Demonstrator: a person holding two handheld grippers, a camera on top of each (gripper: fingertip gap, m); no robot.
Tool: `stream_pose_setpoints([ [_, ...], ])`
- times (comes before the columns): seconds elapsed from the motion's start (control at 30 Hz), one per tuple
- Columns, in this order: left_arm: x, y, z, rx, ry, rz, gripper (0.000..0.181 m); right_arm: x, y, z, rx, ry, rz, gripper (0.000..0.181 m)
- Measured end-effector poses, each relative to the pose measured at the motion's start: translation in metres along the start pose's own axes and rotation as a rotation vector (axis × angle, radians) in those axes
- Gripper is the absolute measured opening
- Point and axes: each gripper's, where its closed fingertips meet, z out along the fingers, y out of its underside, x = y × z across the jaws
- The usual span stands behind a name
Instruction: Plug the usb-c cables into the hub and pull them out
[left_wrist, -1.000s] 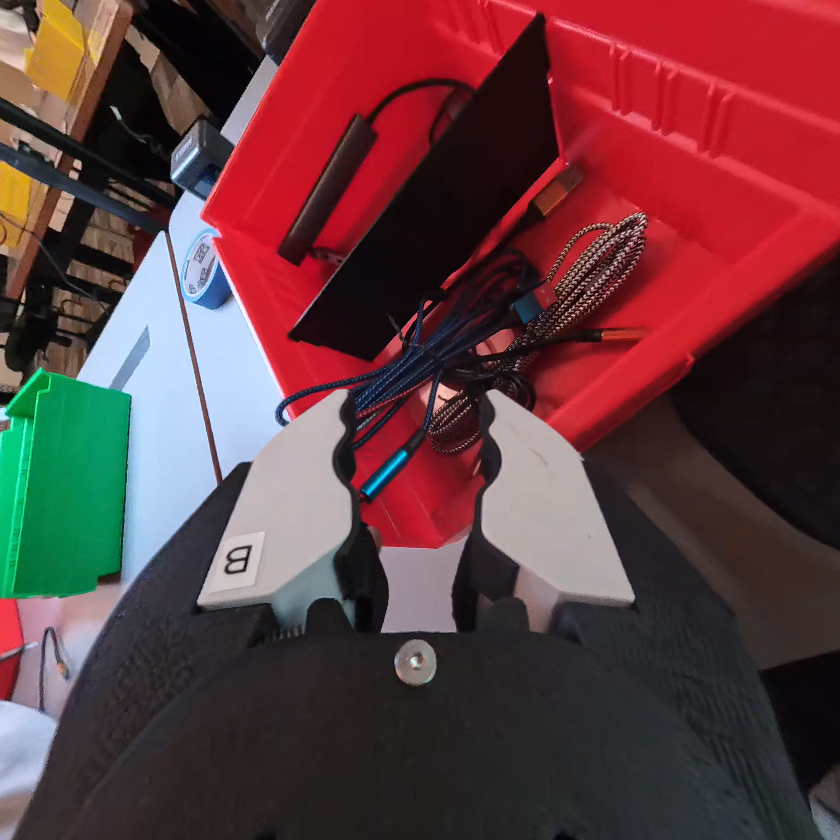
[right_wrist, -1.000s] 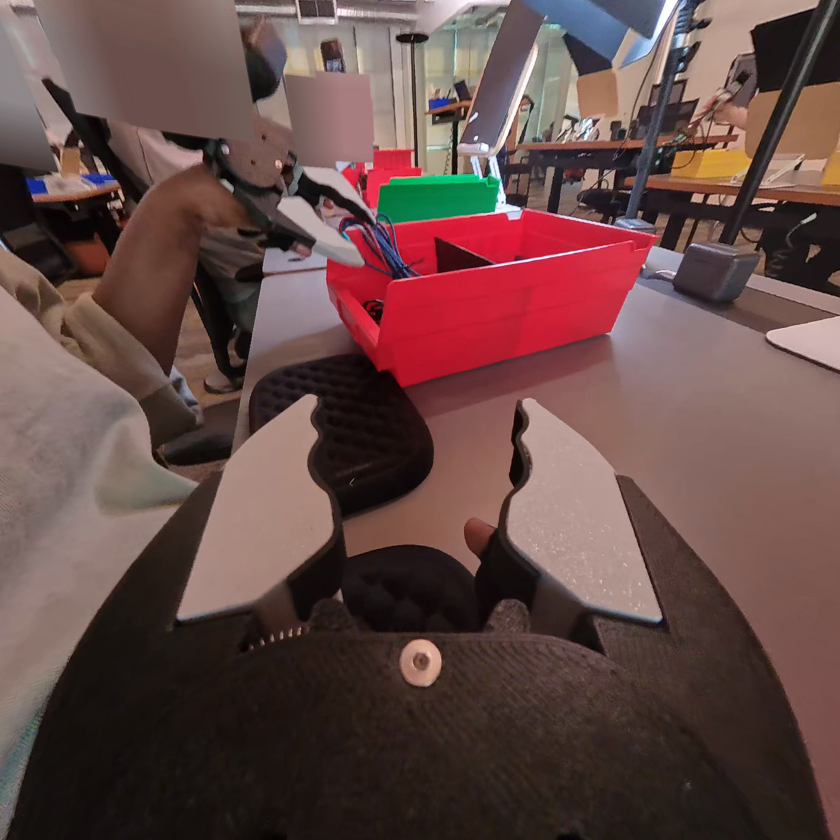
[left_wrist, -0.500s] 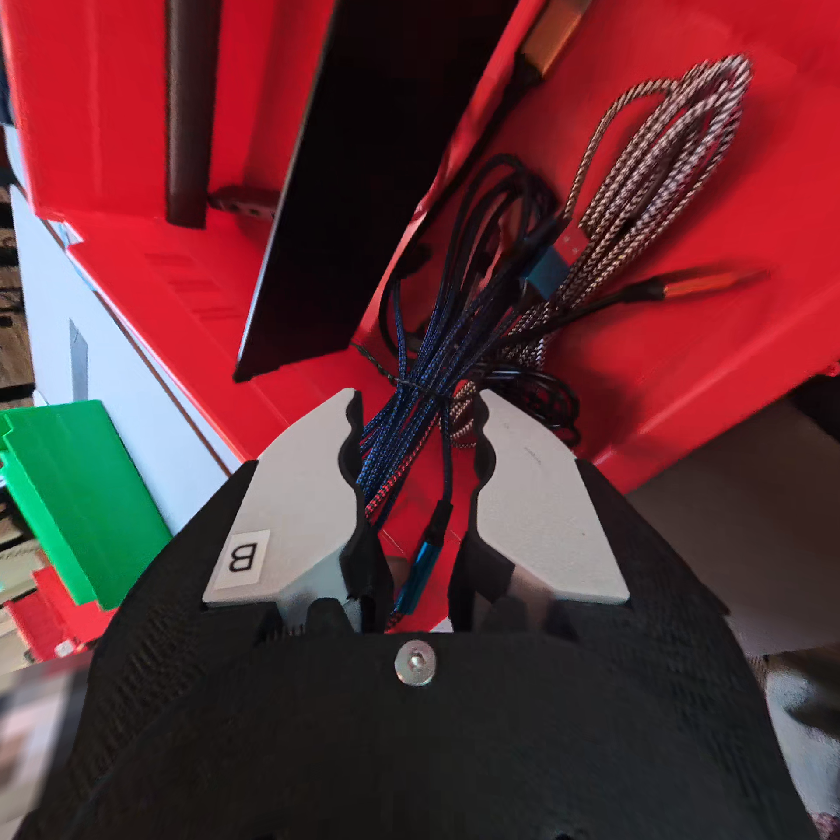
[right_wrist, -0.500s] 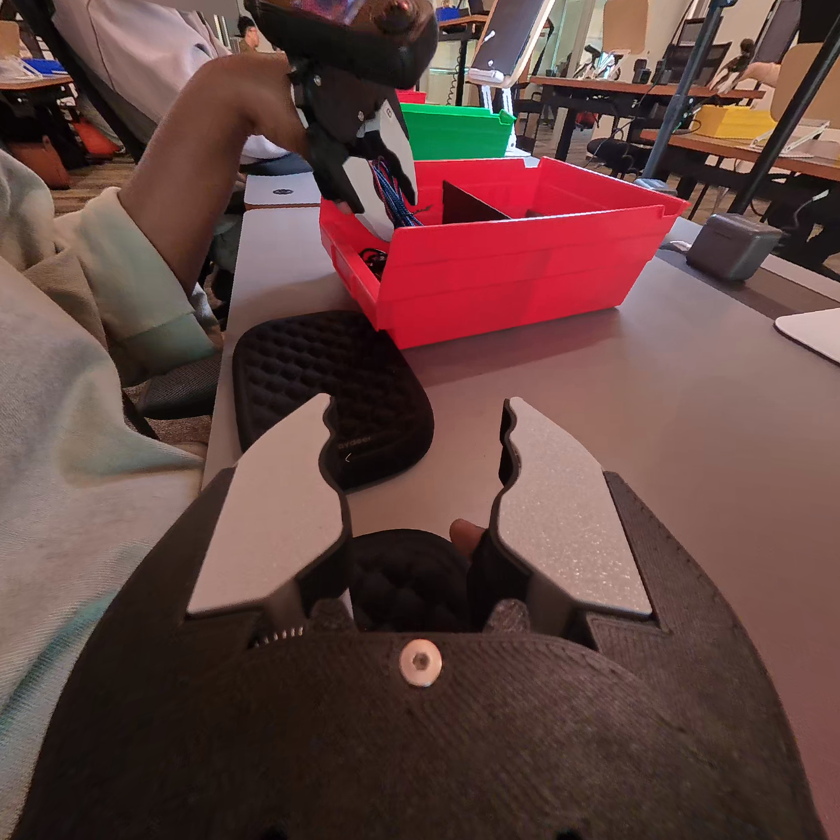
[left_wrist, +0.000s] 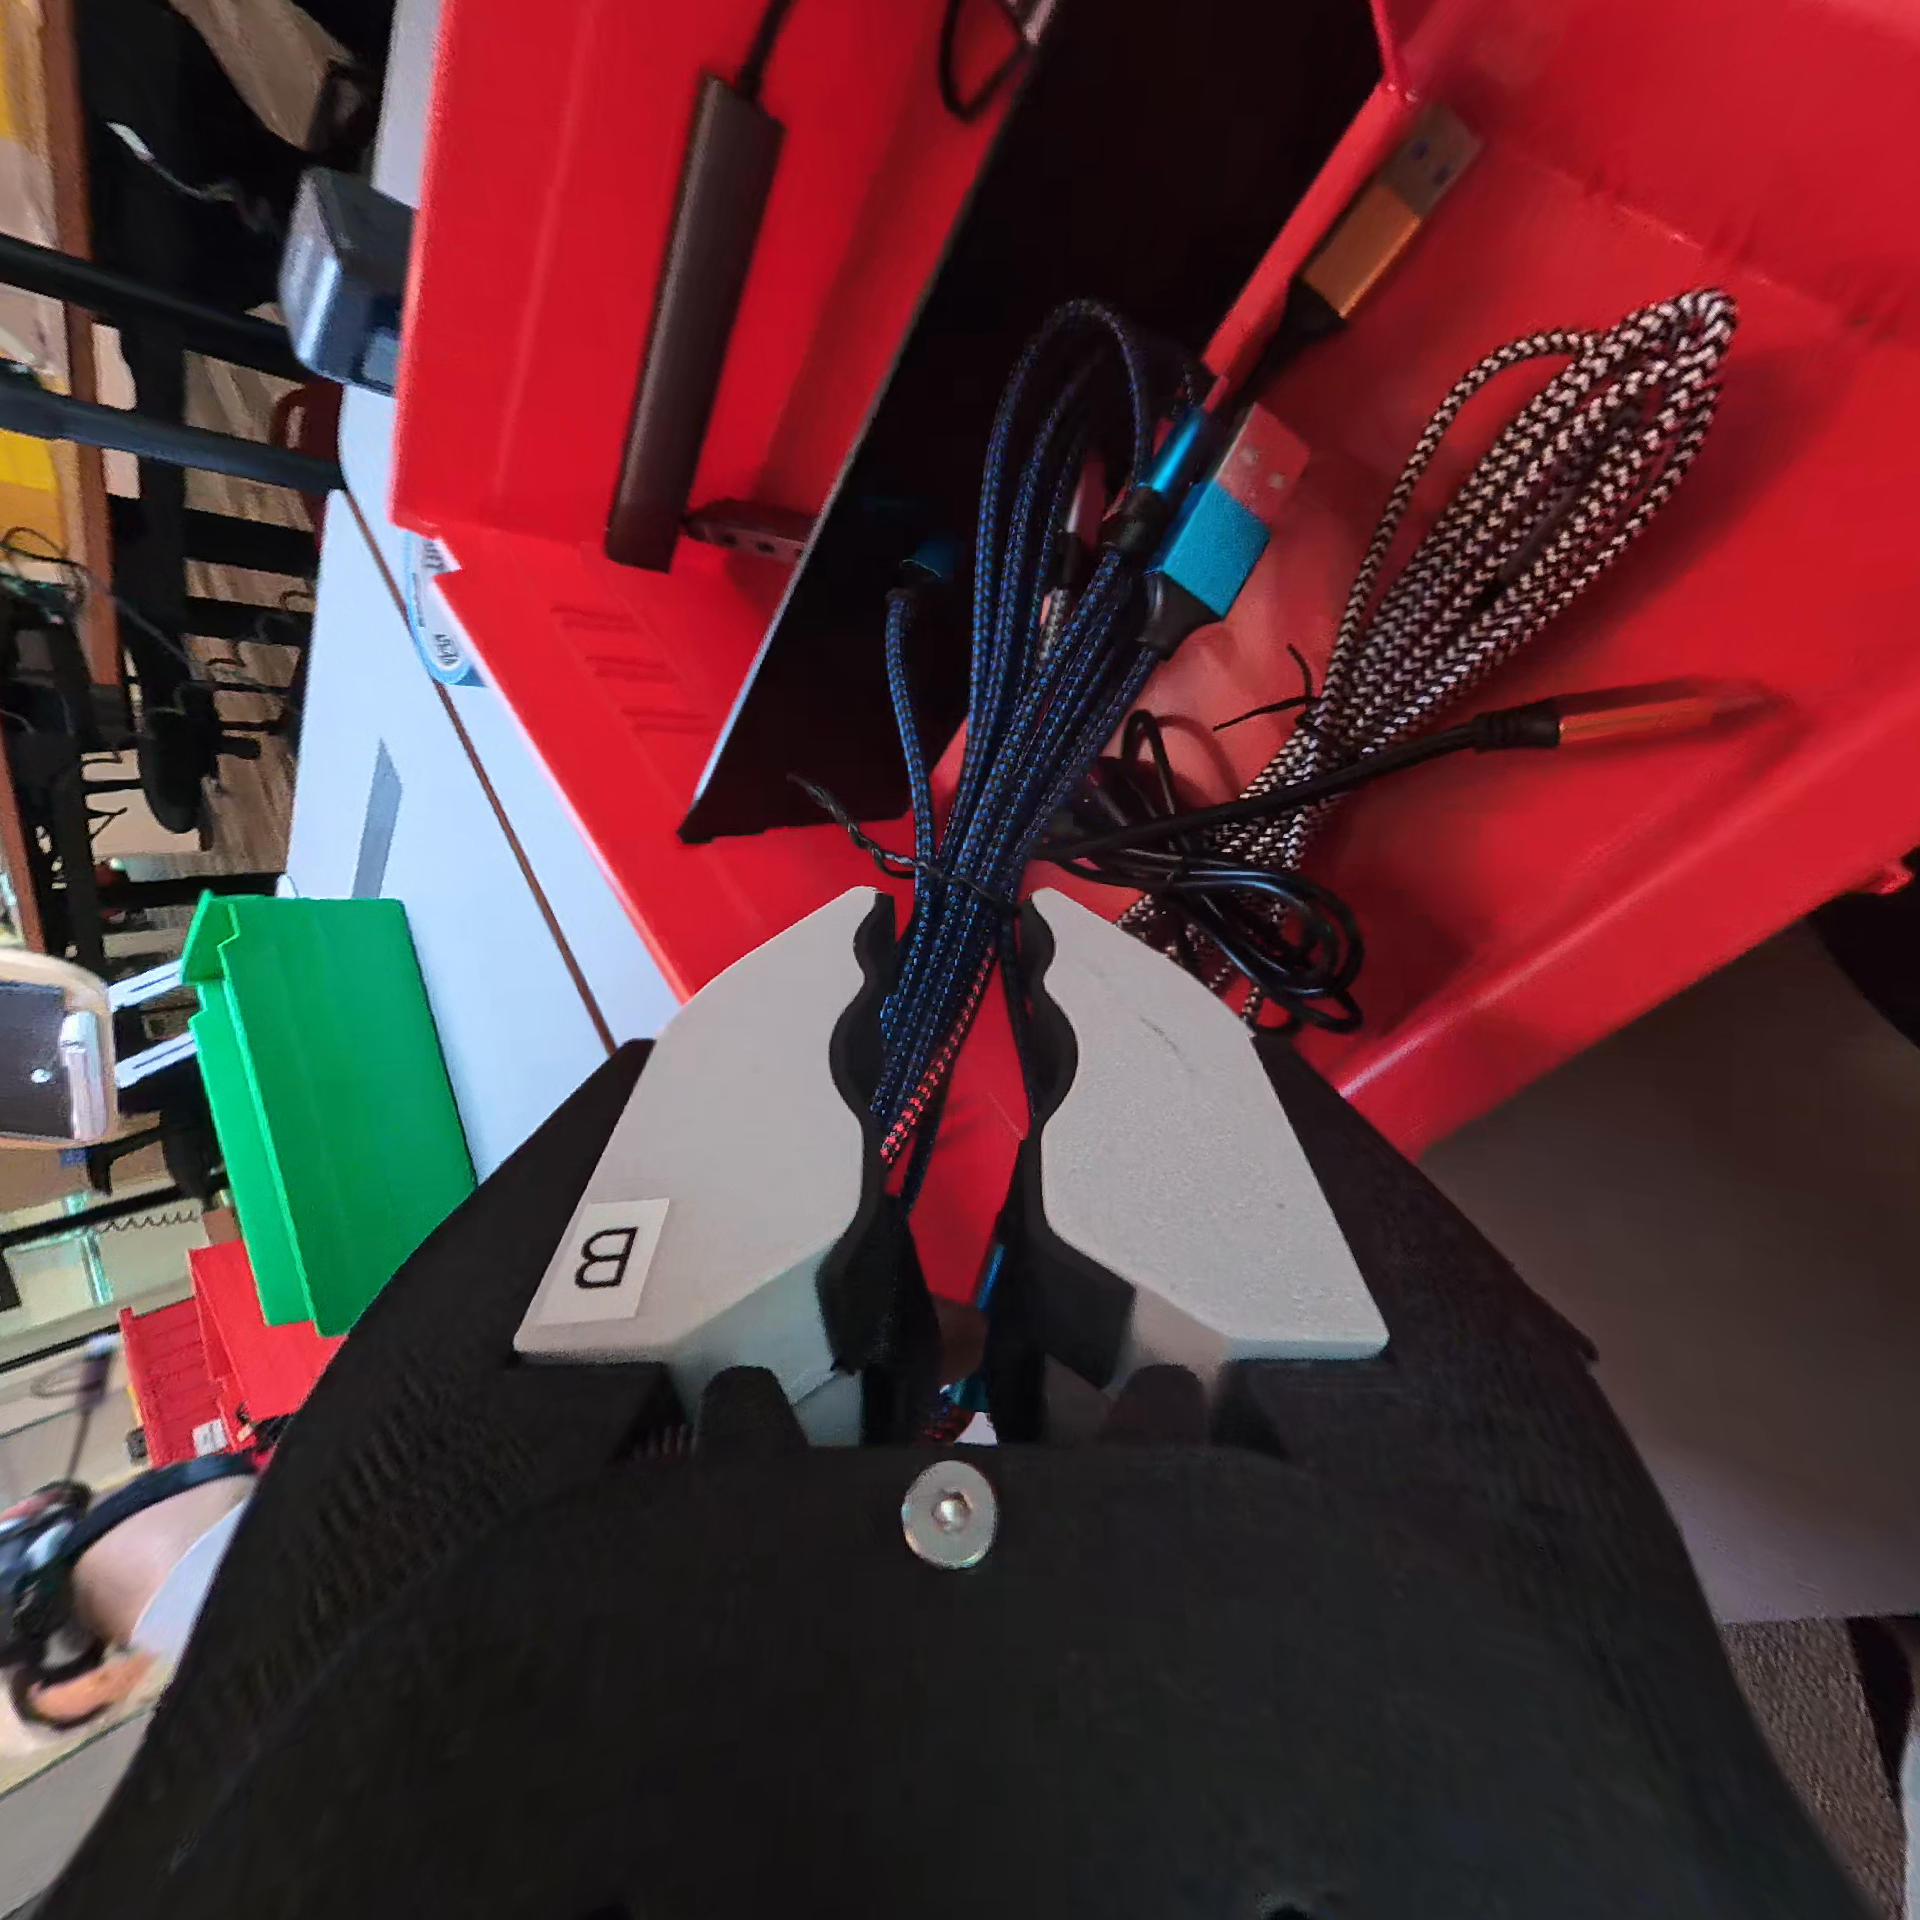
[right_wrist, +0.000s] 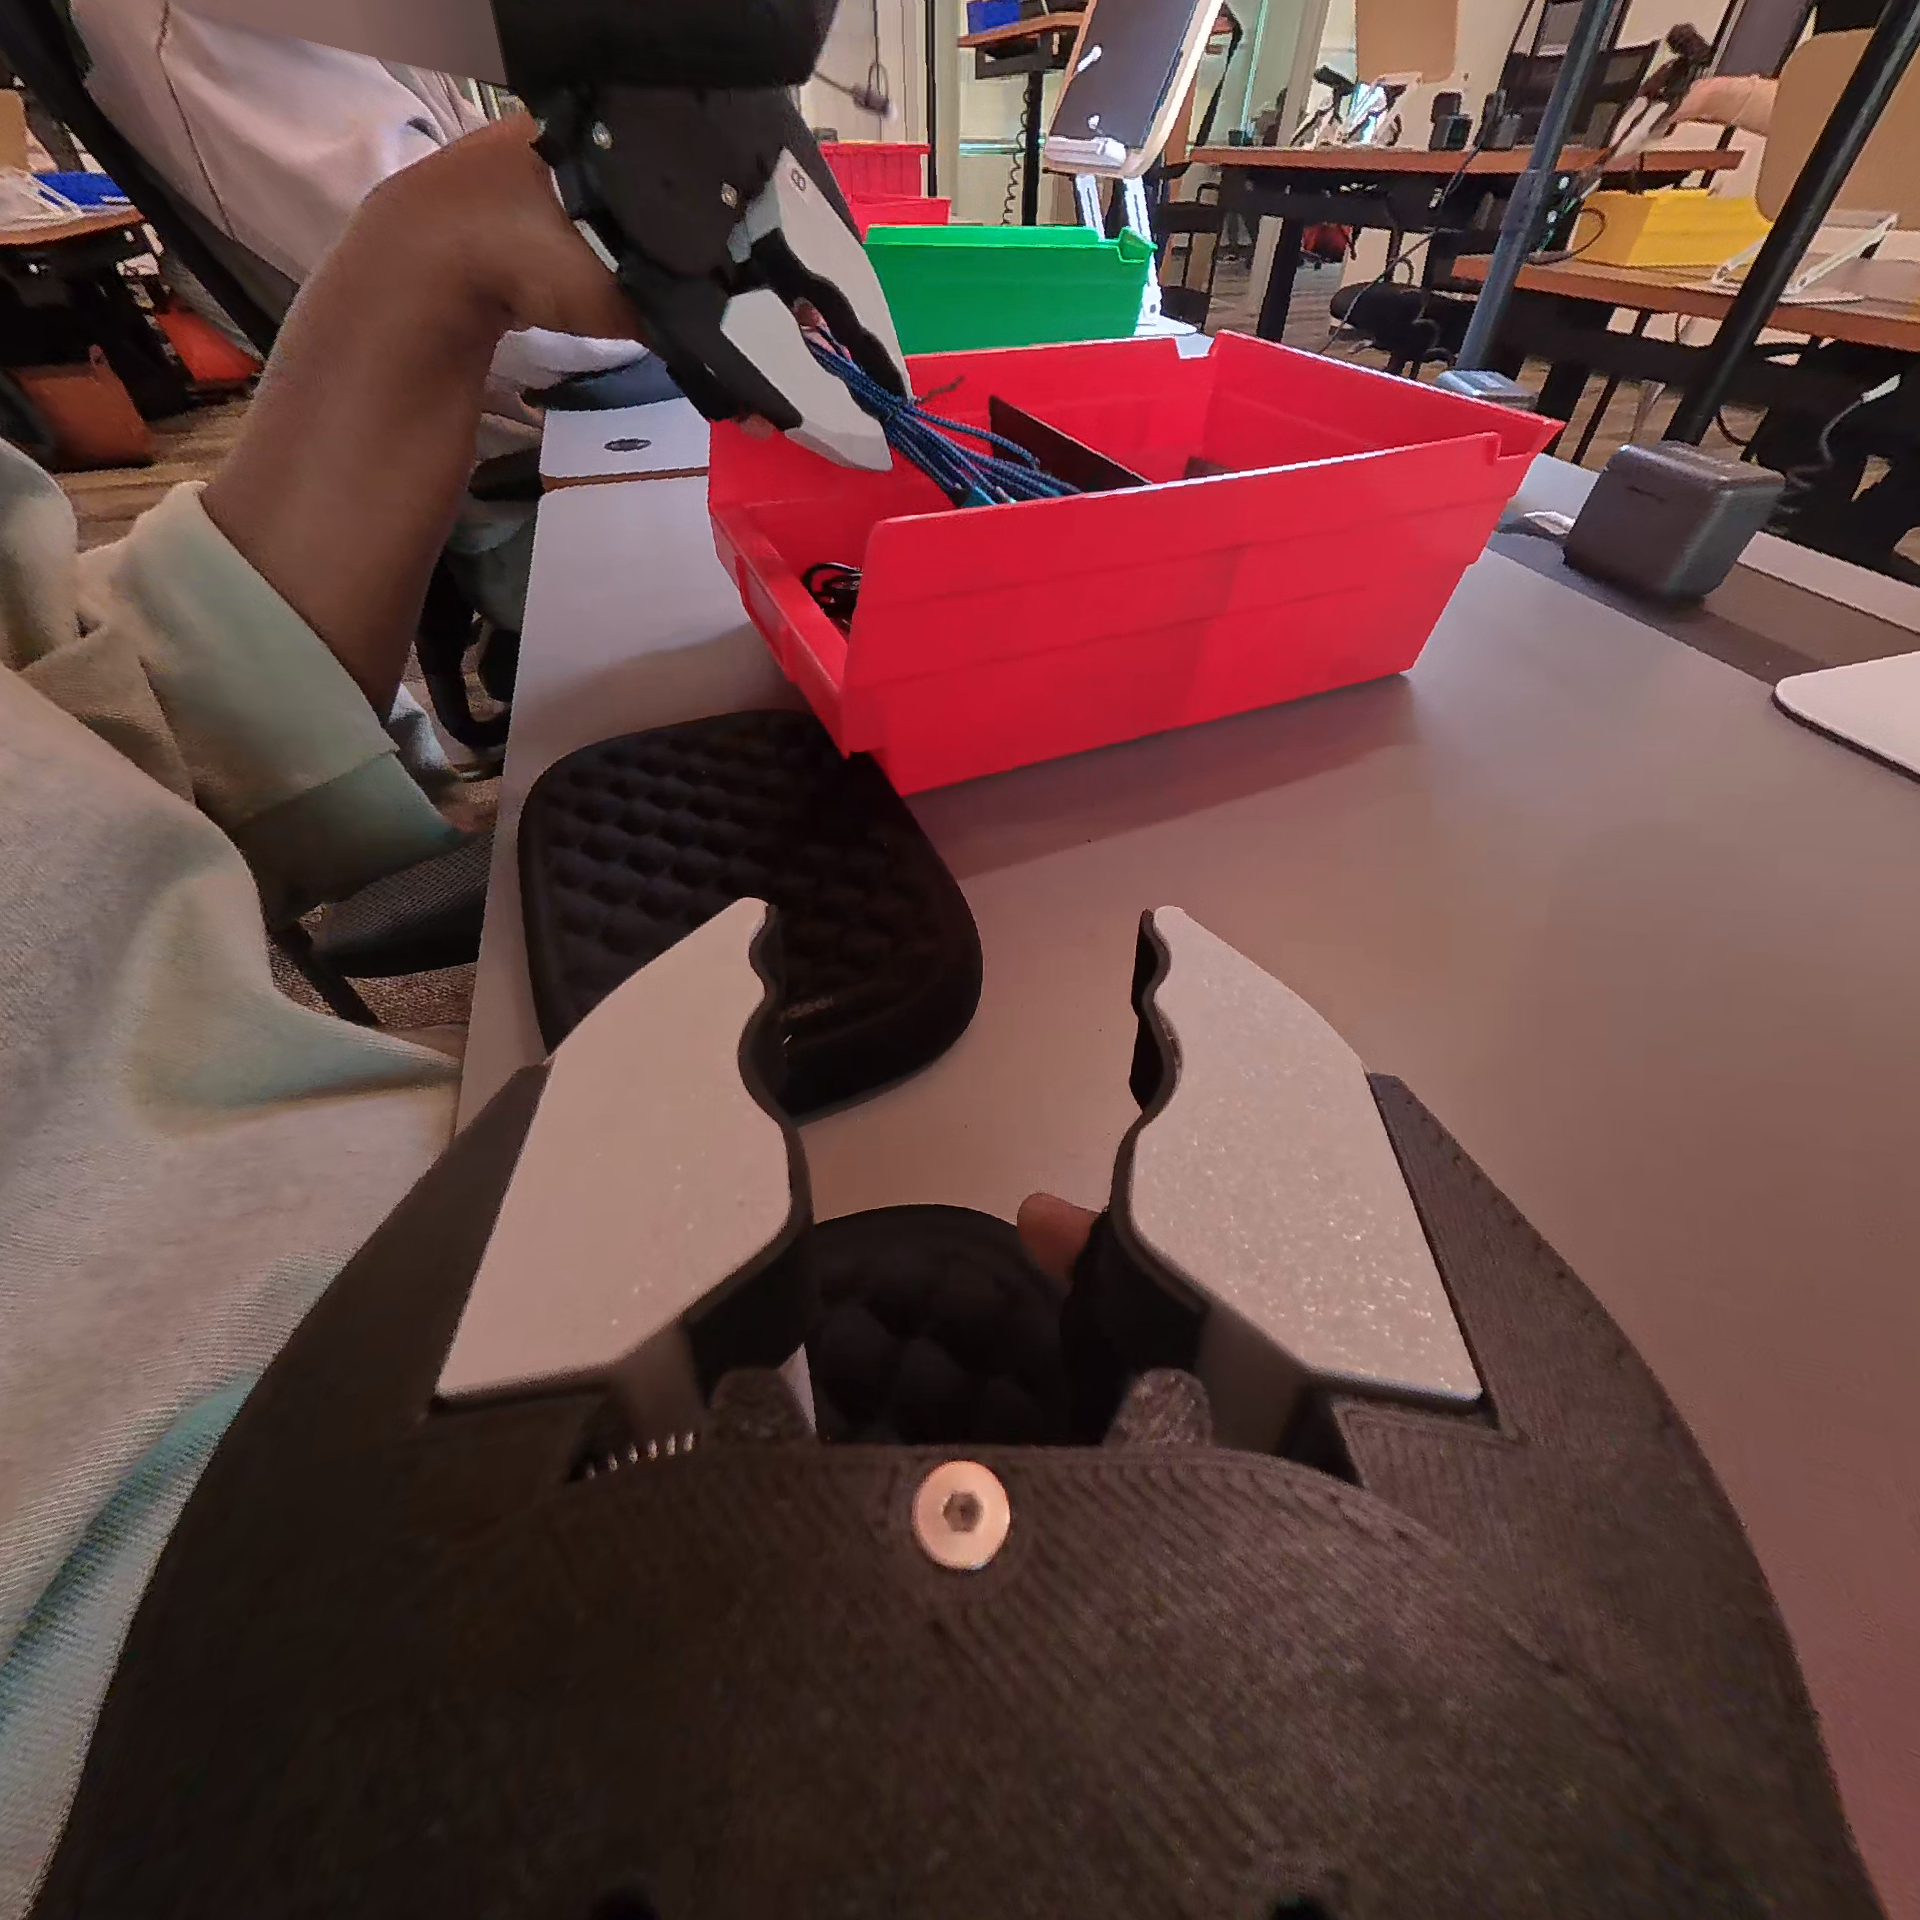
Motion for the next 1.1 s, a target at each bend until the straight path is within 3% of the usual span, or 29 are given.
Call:
stream_pose_setpoints([
  [0.1,-0.003,0.001,-0.005,0.023,-0.018,-0.038,0.02,0.0,0.001,0.001,-0.008,0.003,0.0,0.064],
  [0.3,0.027,0.003,0.004,-0.019,0.153,-0.016,0.028,0.0,0.003,0.002,-0.023,0.007,-0.001,0.063],
  [0.4,0.028,-0.025,-0.011,0.157,0.229,-0.087,0.048,0.0,0.003,0.002,-0.025,0.006,0.0,0.063],
  [0.5,0.005,-0.057,-0.04,0.365,0.214,-0.089,0.048,0.0,0.004,0.002,-0.029,0.002,0.005,0.063],
  [0.6,-0.029,-0.079,-0.045,0.45,0.129,0.029,0.047,0.0,0.003,0.002,-0.025,0.001,0.005,0.064],
  [0.7,-0.036,-0.094,-0.019,0.429,0.216,0.199,0.048,0.0,0.002,0.001,-0.015,0.004,0.003,0.063],
  [0.83,-0.06,-0.102,0.041,0.302,0.204,0.319,0.043,0.001,0.002,0.0,-0.009,0.002,0.015,0.063],
  [1.0,-0.06,-0.109,0.105,0.198,0.316,0.397,0.043,0.003,0.002,0.0,-0.01,-0.001,0.034,0.063],
  [1.1,-0.067,-0.116,0.13,0.167,0.284,0.402,0.042,0.004,0.002,0.0,-0.003,-0.003,0.045,0.063],
])
